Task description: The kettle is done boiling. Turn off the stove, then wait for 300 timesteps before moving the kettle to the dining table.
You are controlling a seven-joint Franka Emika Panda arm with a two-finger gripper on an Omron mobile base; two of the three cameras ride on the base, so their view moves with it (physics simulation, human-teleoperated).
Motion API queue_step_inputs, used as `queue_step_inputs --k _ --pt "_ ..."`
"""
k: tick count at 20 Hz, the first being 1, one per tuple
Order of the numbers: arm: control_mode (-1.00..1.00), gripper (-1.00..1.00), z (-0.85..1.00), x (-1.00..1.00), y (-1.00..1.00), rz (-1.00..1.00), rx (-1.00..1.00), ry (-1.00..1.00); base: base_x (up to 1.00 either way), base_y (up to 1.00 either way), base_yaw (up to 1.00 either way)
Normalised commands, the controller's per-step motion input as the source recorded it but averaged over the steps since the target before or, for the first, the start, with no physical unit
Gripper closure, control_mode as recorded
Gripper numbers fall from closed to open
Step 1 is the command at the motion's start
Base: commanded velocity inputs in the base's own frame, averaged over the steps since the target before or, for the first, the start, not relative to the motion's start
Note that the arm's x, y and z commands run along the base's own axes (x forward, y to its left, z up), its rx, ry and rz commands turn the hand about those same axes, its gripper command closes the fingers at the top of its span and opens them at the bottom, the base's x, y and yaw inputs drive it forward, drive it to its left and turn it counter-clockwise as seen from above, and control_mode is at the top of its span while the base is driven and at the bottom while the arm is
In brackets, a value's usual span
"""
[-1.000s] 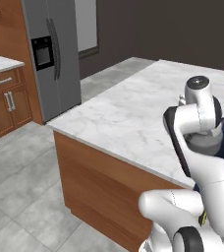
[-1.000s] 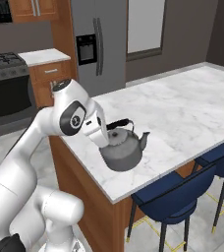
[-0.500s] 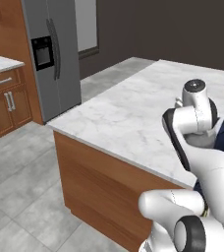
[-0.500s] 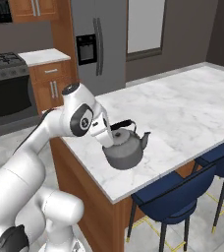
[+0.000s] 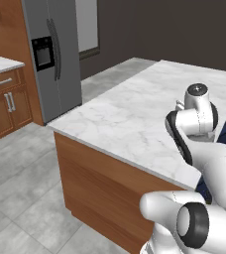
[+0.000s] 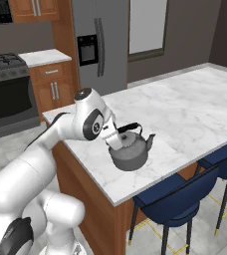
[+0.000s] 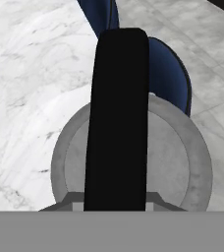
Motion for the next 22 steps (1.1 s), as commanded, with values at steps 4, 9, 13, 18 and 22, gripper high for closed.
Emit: queue_step_inputs --k 4,9,13,18,22 --pt "-1.0 1.0 -0.07 0.06 -0.07 0.06 0.0 0.0 0.0 0.0 0.0" --pt "-1.0 1.0 -0.06 0.16 -0.01 0.04 0.01 0.0 0.0 0.0 0.0" --pt "-1.0 1.0 -0.08 0.23 0.0 0.02 0.02 0.0 0.0 0.0 0.0" --pt "-1.0 1.0 -0.14 0.26 0.0 0.03 0.02 0.0 0.0 0.0 0.0" --pt "-1.0 1.0 -0.13 0.22 0.0 0.02 0.02 0.0 0.0 0.0 0.0"
